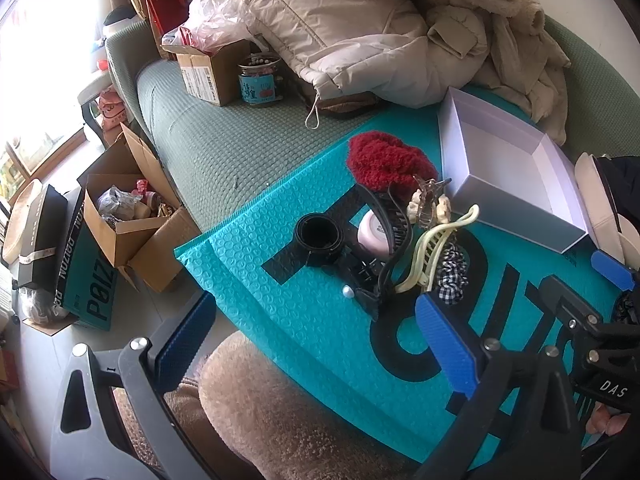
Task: Organize objects
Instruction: 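Move both tools toward the pile of small items on the mat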
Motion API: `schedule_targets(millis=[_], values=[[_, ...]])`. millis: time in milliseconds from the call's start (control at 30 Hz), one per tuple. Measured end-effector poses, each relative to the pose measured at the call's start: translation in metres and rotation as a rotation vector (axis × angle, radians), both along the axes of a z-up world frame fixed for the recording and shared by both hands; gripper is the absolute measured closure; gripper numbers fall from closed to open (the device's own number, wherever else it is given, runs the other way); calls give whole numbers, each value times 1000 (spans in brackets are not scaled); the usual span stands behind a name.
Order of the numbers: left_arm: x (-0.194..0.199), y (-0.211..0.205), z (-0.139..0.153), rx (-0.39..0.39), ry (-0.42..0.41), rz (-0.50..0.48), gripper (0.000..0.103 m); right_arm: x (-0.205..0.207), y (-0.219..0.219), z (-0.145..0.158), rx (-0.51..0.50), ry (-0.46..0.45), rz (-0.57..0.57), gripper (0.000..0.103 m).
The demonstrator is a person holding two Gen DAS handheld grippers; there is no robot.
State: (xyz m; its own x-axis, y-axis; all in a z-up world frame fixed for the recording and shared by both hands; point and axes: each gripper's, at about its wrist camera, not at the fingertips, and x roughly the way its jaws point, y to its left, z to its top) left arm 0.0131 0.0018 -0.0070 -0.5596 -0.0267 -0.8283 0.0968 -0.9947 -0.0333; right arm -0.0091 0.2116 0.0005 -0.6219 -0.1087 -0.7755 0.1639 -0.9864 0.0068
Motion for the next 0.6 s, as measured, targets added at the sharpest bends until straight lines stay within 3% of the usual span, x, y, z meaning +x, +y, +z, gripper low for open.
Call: schedule_targets(millis=[233,600], values=[[-10,-3,-9,7,-15,-6,3,-5,1,-7,-13,-14,-1,2],[-28,-13,-26,26,-40,-4,6,-17,-10,-24,-39,-63,54,14]])
